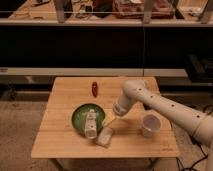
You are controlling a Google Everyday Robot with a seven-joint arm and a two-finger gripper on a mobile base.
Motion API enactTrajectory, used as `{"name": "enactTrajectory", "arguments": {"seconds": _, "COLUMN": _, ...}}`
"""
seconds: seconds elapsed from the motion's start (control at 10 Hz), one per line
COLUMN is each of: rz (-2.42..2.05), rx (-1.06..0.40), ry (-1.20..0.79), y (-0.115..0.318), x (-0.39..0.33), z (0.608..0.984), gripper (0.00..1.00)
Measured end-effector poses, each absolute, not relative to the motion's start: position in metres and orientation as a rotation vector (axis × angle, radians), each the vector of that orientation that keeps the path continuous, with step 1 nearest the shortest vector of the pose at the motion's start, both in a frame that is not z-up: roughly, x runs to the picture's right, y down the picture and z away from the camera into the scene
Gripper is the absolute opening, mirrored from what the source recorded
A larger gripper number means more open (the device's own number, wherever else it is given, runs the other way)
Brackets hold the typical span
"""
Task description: Place the white sponge in the ceramic cup
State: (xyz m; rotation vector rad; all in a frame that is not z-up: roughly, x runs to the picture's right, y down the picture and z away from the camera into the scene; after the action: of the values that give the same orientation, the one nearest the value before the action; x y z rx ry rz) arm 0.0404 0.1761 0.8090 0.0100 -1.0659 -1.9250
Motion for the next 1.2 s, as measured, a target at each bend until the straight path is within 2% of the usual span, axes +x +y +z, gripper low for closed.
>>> {"name": "enactTrajectory", "arguments": {"seconds": 0.3, "rz": -1.929, "rx": -0.006, "ry": -1.091, "y": 0.195, "x": 0.036, "z": 0.812, "gripper": 0.80}}
{"name": "enactTrajectory", "arguments": {"seconds": 1.2, "rz": -1.950, "rx": -0.020, "ry": -1.133, "y": 0.212, "x": 0.030, "z": 0.811, "gripper": 0.80}}
